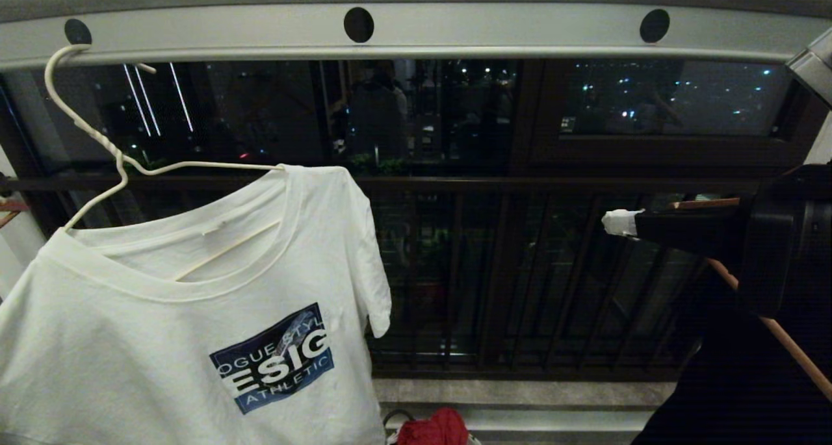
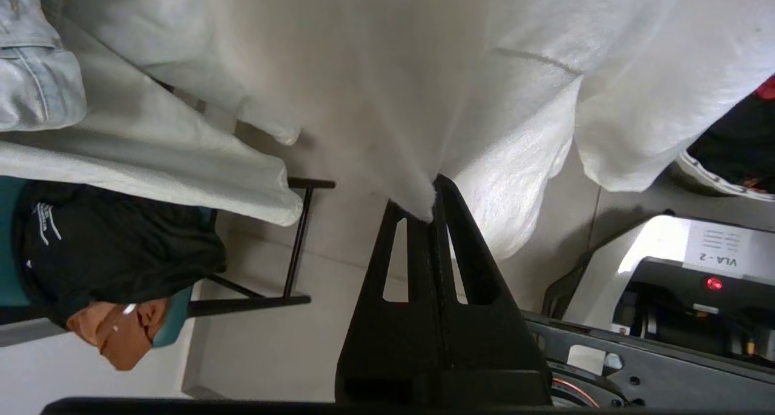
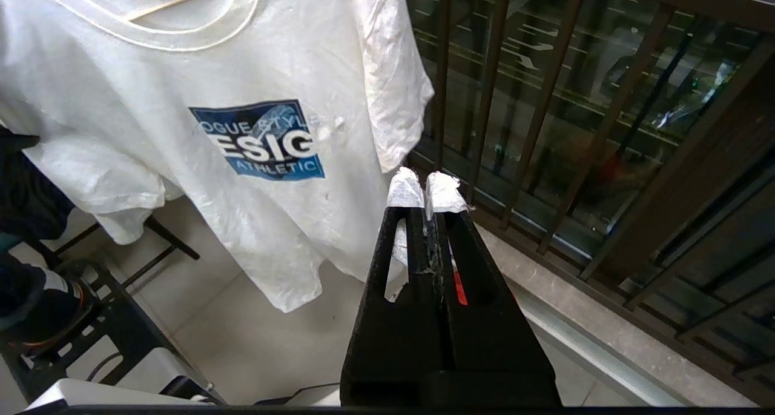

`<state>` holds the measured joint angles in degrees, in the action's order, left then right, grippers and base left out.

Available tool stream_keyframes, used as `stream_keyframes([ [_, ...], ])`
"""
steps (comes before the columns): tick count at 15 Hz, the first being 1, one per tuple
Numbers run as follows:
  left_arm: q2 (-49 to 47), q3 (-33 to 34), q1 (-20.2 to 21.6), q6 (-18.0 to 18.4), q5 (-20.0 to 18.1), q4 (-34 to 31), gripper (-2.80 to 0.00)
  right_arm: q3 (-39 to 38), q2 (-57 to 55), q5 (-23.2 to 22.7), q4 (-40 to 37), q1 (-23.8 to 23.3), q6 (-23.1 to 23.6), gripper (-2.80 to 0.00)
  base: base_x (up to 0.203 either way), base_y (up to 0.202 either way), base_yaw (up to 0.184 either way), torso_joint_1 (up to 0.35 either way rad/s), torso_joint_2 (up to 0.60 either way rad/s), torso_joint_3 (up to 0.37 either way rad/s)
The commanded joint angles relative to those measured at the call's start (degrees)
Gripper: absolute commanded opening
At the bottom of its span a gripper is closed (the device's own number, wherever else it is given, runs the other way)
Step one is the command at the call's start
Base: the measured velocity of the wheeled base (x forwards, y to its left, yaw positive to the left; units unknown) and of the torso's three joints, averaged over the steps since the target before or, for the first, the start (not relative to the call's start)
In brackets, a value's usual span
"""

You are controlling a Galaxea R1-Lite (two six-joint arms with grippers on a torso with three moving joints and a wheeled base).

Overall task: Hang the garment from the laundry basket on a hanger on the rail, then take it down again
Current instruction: Take the clothes off the clothes rack

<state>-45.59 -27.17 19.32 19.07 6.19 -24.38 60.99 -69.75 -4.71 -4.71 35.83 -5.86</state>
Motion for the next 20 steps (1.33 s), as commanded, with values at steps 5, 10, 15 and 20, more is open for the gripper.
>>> stream_keyframes([
  [5,-1.25,2.03,0.01,0.09,0.05,-0.05,-2.80,0.01,0.15,-0.04,-0.04,0.03,-0.02,-2.80,0.000,0.000,0.000,0.000,0.00,0.000],
  [10,-1.08,2.21,0.01,0.09,0.05,0.12,-2.80,-0.08,0.15,-0.04,-0.12,0.03,-0.02,-2.80,0.000,0.000,0.000,0.000,0.00,0.000],
  [15,-0.99,2.12,0.01,0.09,0.05,0.21,-2.80,-0.08,0.06,-0.04,-0.10,0.03,-0.02,-2.80,0.000,0.000,0.000,0.000,0.00,0.000],
  [20,-0.81,4.21,0.01,0.04,0.05,0.21,-2.80,-0.08,0.06,-0.04,-0.12,0.03,-0.02,-2.80,0.000,0.000,0.000,0.000,0.00,0.000],
])
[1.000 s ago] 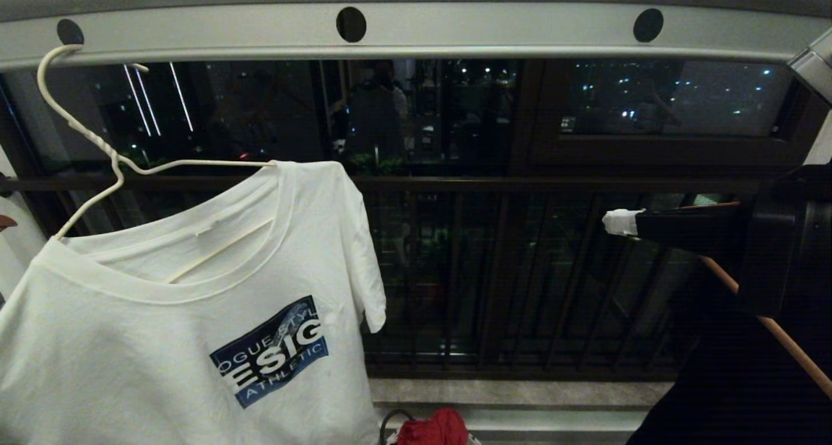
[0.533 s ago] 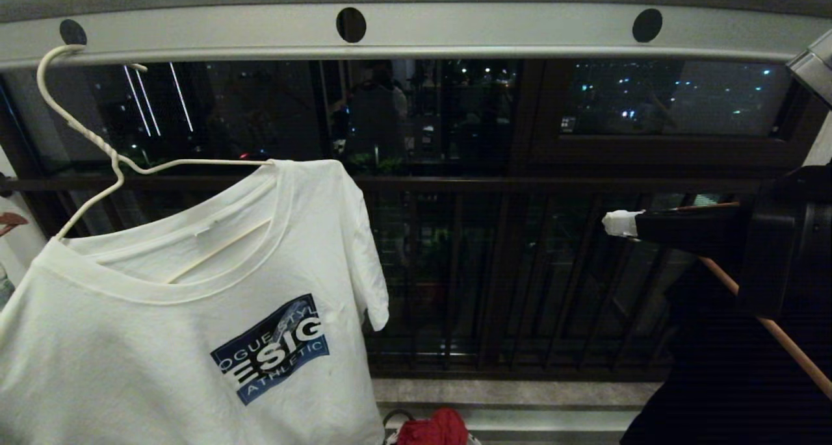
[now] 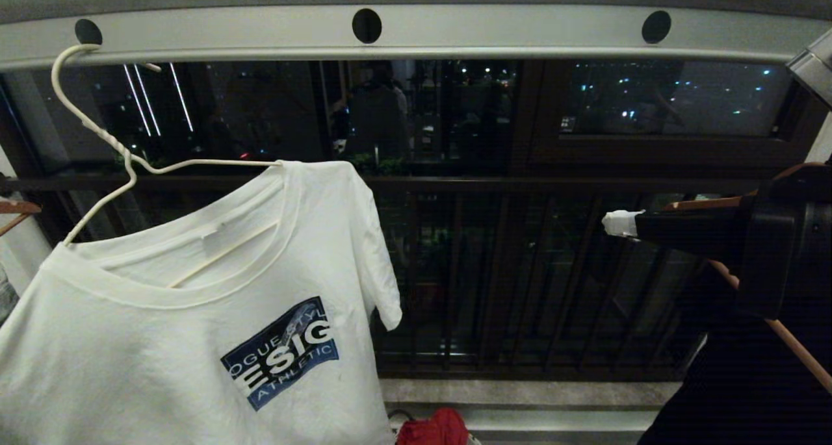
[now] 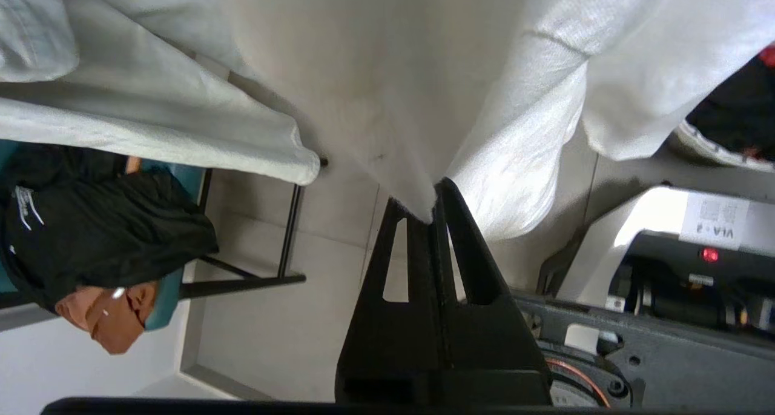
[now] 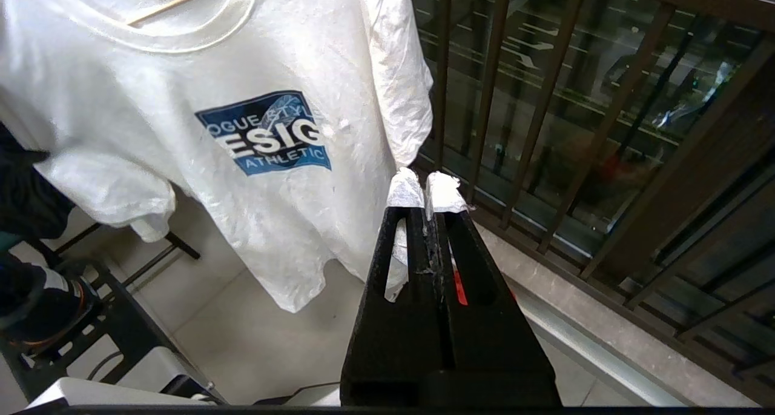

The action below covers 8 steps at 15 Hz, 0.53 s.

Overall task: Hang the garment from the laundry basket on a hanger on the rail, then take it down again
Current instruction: Take the clothes off the clothes rack

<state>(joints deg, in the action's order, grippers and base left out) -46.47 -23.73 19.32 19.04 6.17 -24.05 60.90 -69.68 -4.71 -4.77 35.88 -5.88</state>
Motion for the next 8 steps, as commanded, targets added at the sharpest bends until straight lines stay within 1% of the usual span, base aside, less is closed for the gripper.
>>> stream_keyframes([
  [1,0.15,0.96,0.01,0.03,0.07,-0.12,-2.80,0.00,-0.02,-0.04,0.01,0.00,-0.01,-2.80,0.000,0.000,0.000,0.000,0.00,0.000],
  [8,-0.11,1.31,0.01,0.03,0.07,-0.03,-2.80,0.00,-0.02,-0.04,0.02,0.05,-0.01,-2.80,0.000,0.000,0.000,0.000,0.00,0.000],
])
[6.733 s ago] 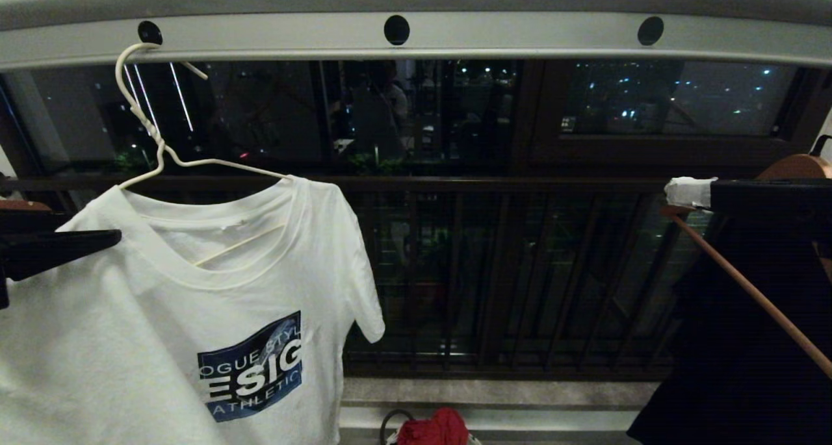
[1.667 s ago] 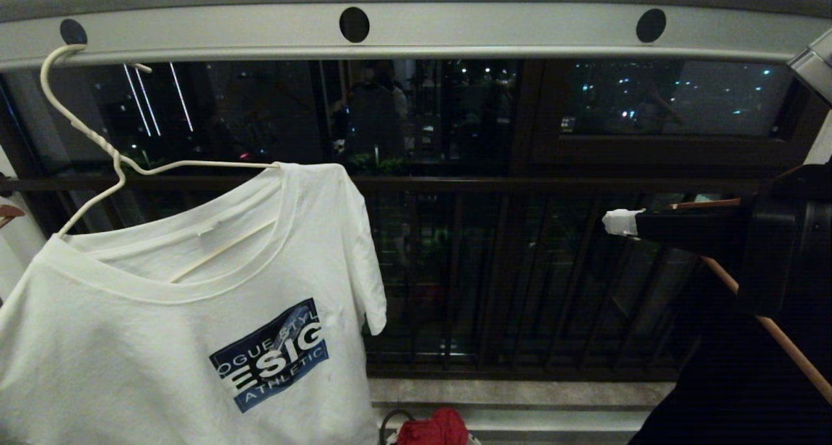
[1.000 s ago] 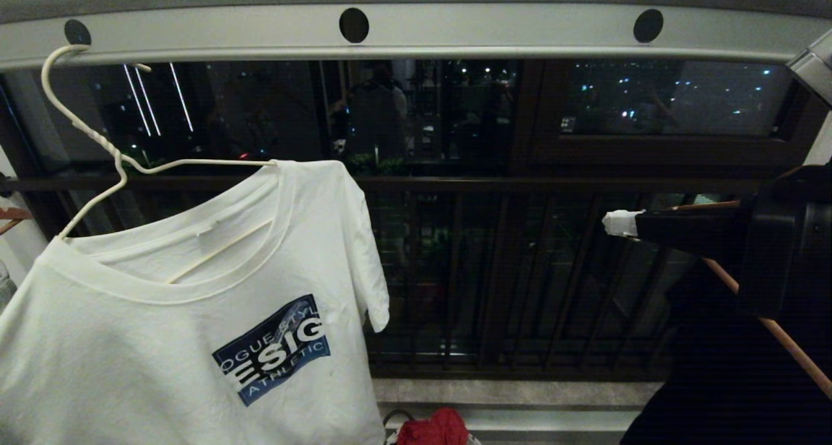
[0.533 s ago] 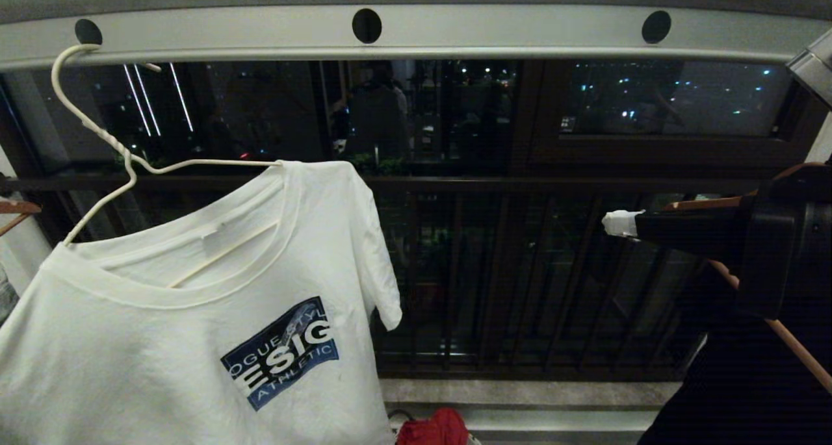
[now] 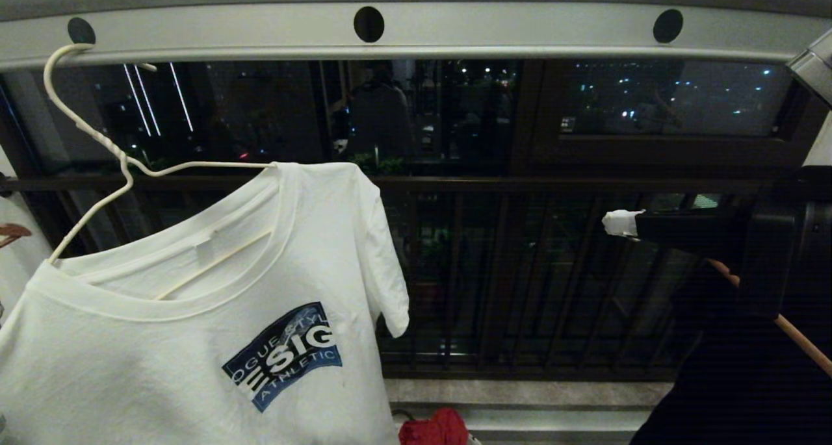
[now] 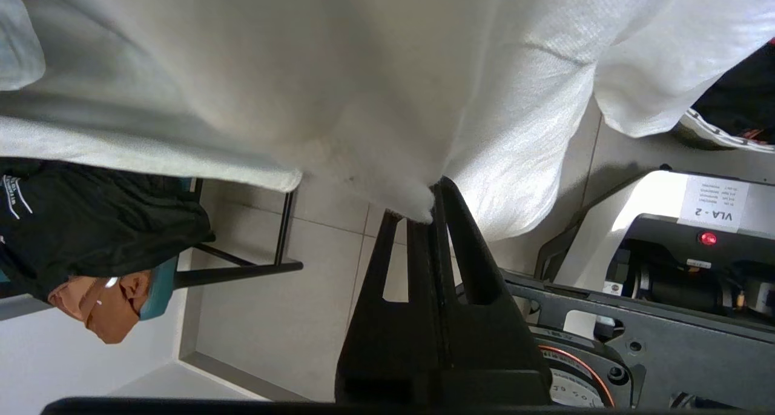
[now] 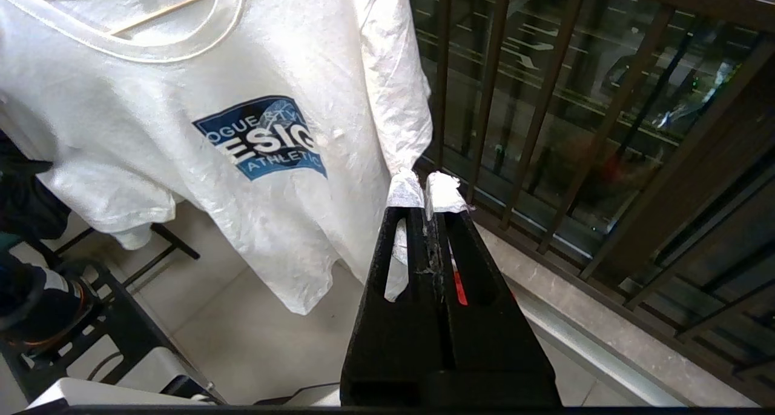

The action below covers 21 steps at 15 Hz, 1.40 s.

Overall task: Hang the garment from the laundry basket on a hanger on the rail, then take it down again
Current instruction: Take the clothes off the clothes rack

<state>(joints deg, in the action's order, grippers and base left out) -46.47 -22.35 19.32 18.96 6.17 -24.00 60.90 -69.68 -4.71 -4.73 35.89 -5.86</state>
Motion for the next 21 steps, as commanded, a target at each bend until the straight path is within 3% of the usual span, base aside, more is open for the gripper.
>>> stream_keyframes([
  [1,-0.02,-0.15,0.01,0.12,0.07,-0.08,-2.80,0.00,-0.02,-0.04,-0.02,0.06,-0.02,-2.80,0.000,0.000,0.000,0.000,0.00,0.000],
  [13,0.94,-2.14,0.01,0.58,0.07,-0.08,-2.80,0.07,0.07,-0.04,-0.02,-0.03,-0.04,-2.80,0.000,0.000,0.000,0.000,0.00,0.000],
  [14,1.25,-2.18,0.01,1.31,0.07,-0.08,0.00,0.08,0.07,-0.04,-0.02,-0.02,-0.05,-2.80,0.000,0.000,0.000,0.000,0.00,0.000],
  [19,6.32,-3.04,-0.07,3.20,-0.26,-0.94,0.00,0.09,0.07,-0.04,-0.02,-0.02,-0.02,-2.80,0.000,0.000,0.000,0.000,0.00,0.000],
  [21,7.16,-6.98,-0.07,3.34,-0.81,-5.52,0.00,0.09,0.07,-0.04,-0.02,0.00,-0.02,-2.80,0.000,0.000,0.000,0.000,0.00,0.000],
])
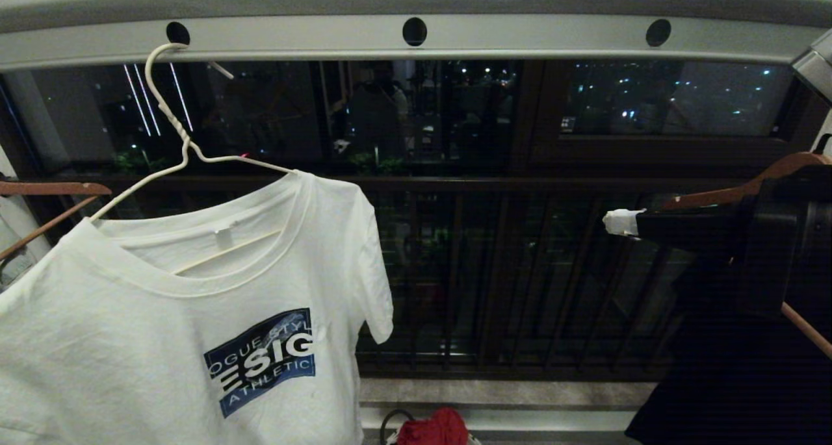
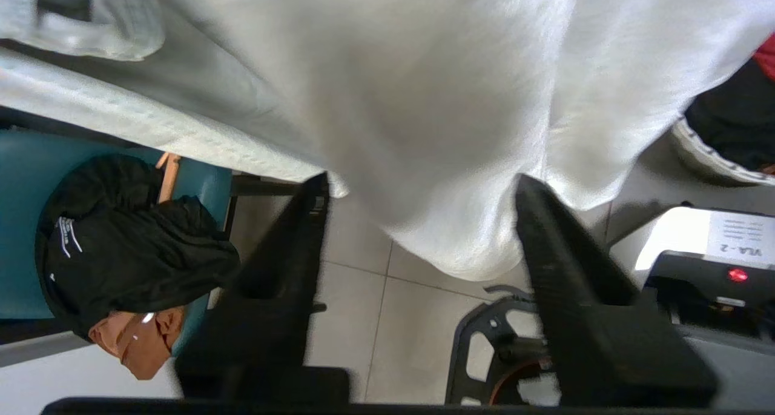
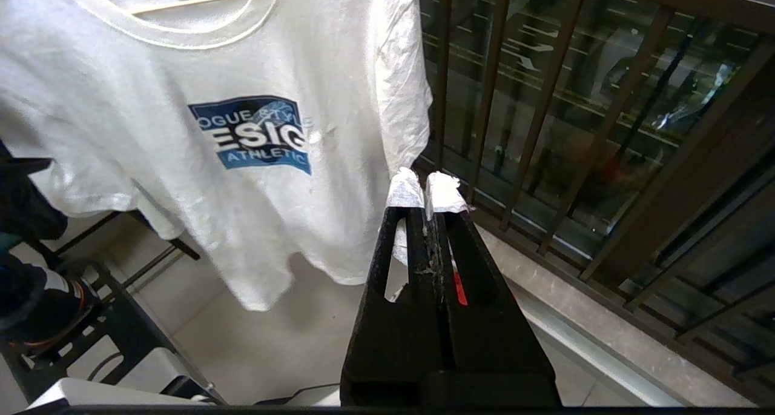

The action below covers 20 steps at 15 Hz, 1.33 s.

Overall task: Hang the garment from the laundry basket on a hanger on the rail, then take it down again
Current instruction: Take the clothes off the clothes rack

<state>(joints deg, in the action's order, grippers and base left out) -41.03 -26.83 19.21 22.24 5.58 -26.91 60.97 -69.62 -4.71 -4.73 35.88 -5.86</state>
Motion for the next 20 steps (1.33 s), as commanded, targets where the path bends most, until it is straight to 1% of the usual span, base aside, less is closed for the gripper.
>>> stream_keyframes([
  [1,2.23,-5.33,0.04,-0.15,-1.74,-6.13,0.00,0.03,0.01,-0.04,-0.02,0.07,-0.02,-2.80,0.000,0.000,0.000,0.000,0.00,0.000],
  [2,3.17,-8.10,0.04,-0.40,-4.51,-9.47,0.00,0.03,-0.08,-0.04,0.00,0.00,-0.02,-2.80,0.000,0.000,0.000,0.000,0.00,0.000],
  [3,4.79,-10.57,0.04,-0.67,-7.07,-12.79,-0.75,-0.05,-0.08,-0.04,-0.02,0.07,-0.02,-2.80,0.000,0.000,0.000,0.000,0.00,0.000],
  [4,6.29,-12.75,0.04,-0.86,-9.38,-15.91,-2.80,0.03,-0.08,-0.04,-0.02,0.01,-0.02,-2.80,0.000,0.000,0.000,0.000,0.00,0.000],
  [6,8.85,-14.71,-0.03,-0.96,-13.09,-18.76,-2.80,-0.06,0.01,-0.04,-0.14,0.00,-0.02,-2.80,0.000,0.000,0.000,0.000,0.00,0.000],
  [8,11.76,-15.67,-0.05,-1.09,-16.78,-19.33,-2.80,-0.62,1.06,0.03,-0.45,0.07,-0.02,-2.80,0.000,0.000,0.000,0.000,0.00,0.000],
  [9,13.60,-16.30,-0.05,-1.23,-19.50,-19.85,-2.80,-1.49,2.83,0.19,-0.57,0.05,-0.02,-2.80,0.000,0.000,0.000,0.000,0.00,0.000],
  [10,14.72,-17.39,-0.12,-1.92,-23.20,-20.72,-2.80,-2.63,4.88,0.43,-0.87,0.02,-0.04,-2.80,0.000,0.000,0.000,0.000,0.00,0.000],
  [11,15.37,-17.85,-0.21,-3.55,-25.82,-21.07,-2.80,-3.33,6.92,0.61,-1.92,0.05,-0.08,-2.80,0.000,0.000,0.000,0.000,0.00,0.000],
  [13,17.39,-17.76,-0.32,-4.64,-31.81,-21.14,-2.80,-3.98,11.99,1.11,-6.23,0.02,-0.16,-2.80,0.000,0.000,0.000,0.000,0.00,0.000],
  [14,17.51,-16.87,-0.32,-5.36,-34.65,-21.04,-2.80,-4.00,14.41,3.02,-9.31,0.00,-0.18,-2.80,0.000,0.000,0.000,0.000,0.00,0.000],
  [15,17.84,-16.33,-0.38,-6.14,-37.08,-20.93,-2.80,-3.96,16.33,6.13,-11.75,-0.01,-0.19,-2.80,0.000,0.000,0.000,0.000,0.00,0.000],
  [16,18.25,-16.25,-0.39,-7.09,-40.43,-20.88,-2.80,-3.94,18.57,9.00,-13.93,-0.01,-0.20,-2.80,0.000,0.000,0.000,0.000,0.00,0.000],
  [17,18.46,-16.52,-0.40,-9.64,-43.96,-20.71,-2.80,-3.91,20.89,11.33,-16.57,-0.02,-0.20,-2.80,0.000,0.000,0.000,0.000,0.00,0.000],
  [19,20.18,-18.06,-0.40,-13.61,-51.42,-20.14,-2.80,-3.85,25.59,15.49,-20.85,-0.59,-0.26,-2.80,0.000,0.000,0.000,0.000,0.00,0.000],
  [20,21.95,-19.16,-0.40,-15.86,-53.96,-20.07,-2.80,-3.84,27.14,17.92,-22.38,-2.82,-0.28,-2.80,0.000,0.000,0.000,0.000,0.00,0.000],
])
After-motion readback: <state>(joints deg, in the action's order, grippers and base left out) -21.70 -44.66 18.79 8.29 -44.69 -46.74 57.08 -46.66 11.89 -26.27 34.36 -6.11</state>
